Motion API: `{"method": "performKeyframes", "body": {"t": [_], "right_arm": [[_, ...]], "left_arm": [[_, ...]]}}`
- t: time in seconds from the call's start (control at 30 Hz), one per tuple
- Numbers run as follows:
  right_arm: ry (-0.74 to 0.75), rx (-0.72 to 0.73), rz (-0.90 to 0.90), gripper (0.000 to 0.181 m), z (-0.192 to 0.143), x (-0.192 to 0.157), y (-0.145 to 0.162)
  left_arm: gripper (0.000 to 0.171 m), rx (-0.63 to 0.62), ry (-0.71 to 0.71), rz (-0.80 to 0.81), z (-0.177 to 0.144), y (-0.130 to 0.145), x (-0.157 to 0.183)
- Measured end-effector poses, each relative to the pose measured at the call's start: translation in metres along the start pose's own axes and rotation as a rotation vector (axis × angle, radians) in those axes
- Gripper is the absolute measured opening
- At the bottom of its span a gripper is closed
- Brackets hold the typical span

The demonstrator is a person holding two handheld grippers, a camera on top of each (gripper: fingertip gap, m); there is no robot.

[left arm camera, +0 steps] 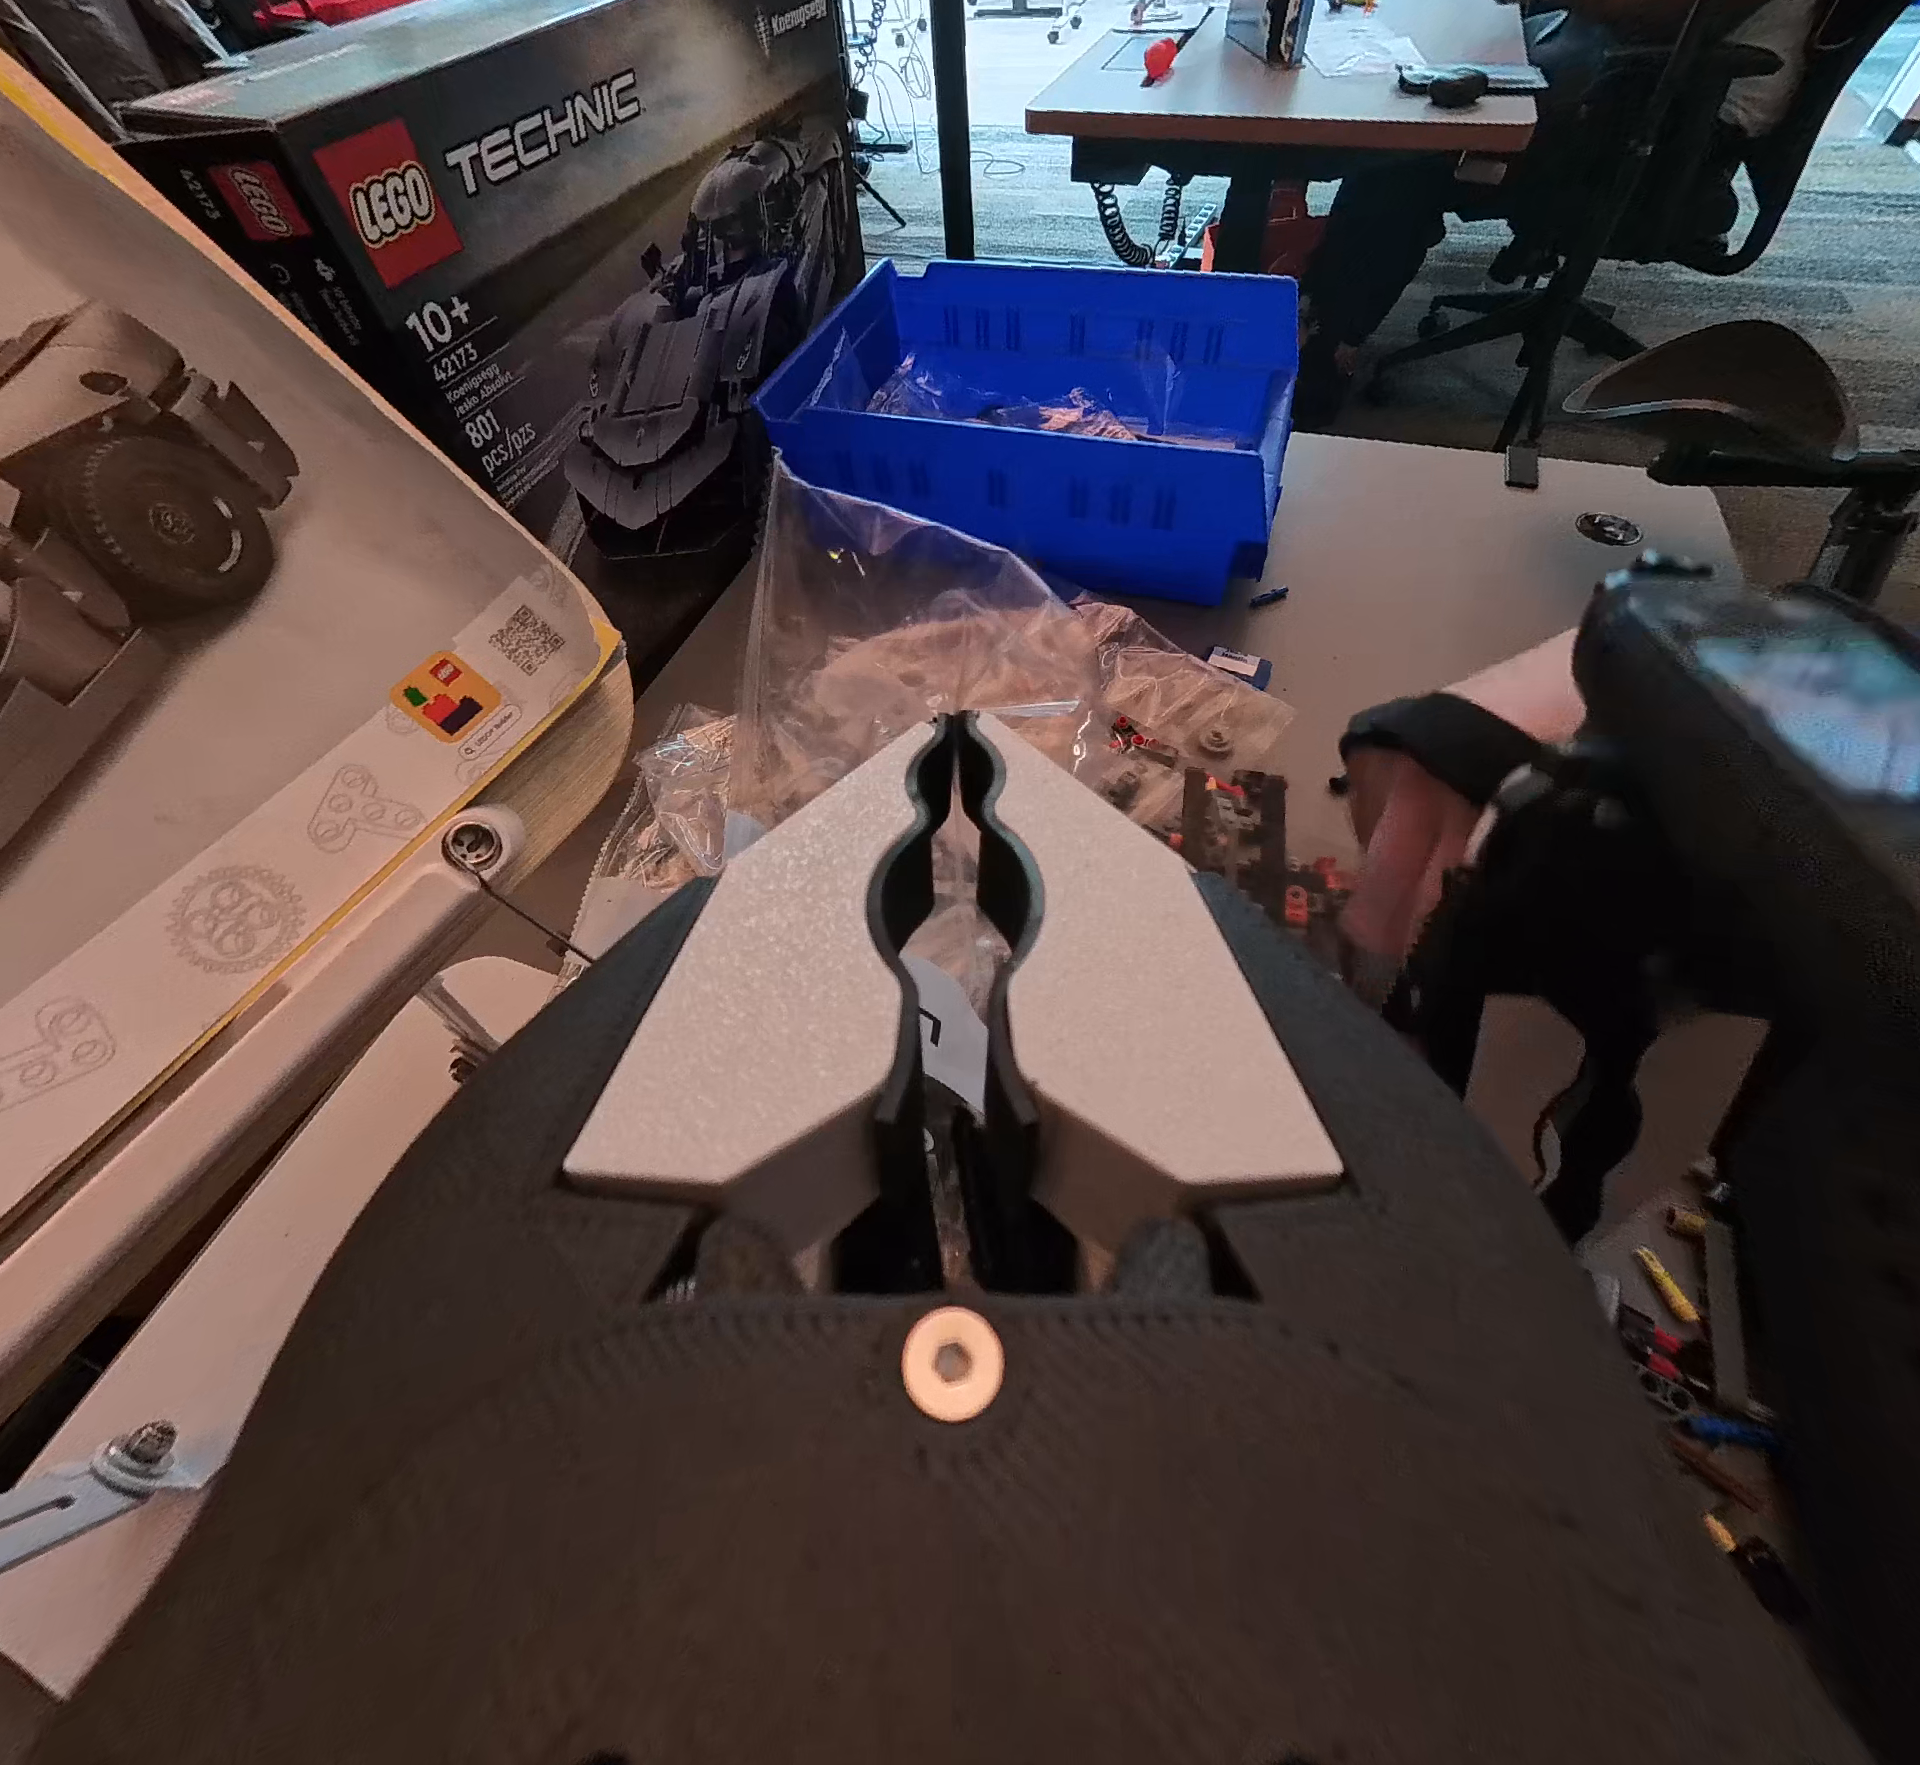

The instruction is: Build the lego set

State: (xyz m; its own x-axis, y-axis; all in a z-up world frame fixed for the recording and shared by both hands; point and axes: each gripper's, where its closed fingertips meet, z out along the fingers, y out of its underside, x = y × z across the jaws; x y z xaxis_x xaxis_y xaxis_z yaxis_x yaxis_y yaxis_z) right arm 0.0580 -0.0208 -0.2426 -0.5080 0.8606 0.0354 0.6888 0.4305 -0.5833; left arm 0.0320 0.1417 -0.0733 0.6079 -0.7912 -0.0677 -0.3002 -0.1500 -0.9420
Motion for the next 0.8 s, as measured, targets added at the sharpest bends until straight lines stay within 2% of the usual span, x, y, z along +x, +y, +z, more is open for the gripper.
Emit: {"method": "performKeyframes", "body": {"t": [0.1,0.2,0.27,0.4,0.53,0.67,0.8], "right_arm": [[0.161,0.241,-0.011,0.005,-0.041,0.024,-0.032],[0.350,0.504,-0.015,0.005,-0.097,0.045,-0.059],[0.511,0.648,-0.006,0.005,-0.133,0.060,-0.067],[0.693,0.857,0.017,0.006,-0.179,0.074,-0.071],[0.755,0.880,0.012,0.005,-0.184,0.080,-0.069],[0.770,0.766,0.068,0.006,-0.159,0.098,-0.059],[0.807,0.743,0.081,0.005,-0.161,0.103,-0.055]], "left_arm": [[0.000,-0.001,0.008,0.001,0.000,0.000,0.002],[0.000,-0.007,0.021,0.003,0.003,0.001,0.006],[0.000,-0.014,0.033,0.007,0.005,0.001,0.009],[0.000,-0.030,0.056,0.016,0.012,0.003,0.017],[0.000,-0.039,0.069,0.025,0.018,0.003,0.023],[0.000,-0.048,0.078,0.030,0.022,0.004,0.027],[0.000,-0.055,0.076,0.033,0.022,0.006,0.027]]}}
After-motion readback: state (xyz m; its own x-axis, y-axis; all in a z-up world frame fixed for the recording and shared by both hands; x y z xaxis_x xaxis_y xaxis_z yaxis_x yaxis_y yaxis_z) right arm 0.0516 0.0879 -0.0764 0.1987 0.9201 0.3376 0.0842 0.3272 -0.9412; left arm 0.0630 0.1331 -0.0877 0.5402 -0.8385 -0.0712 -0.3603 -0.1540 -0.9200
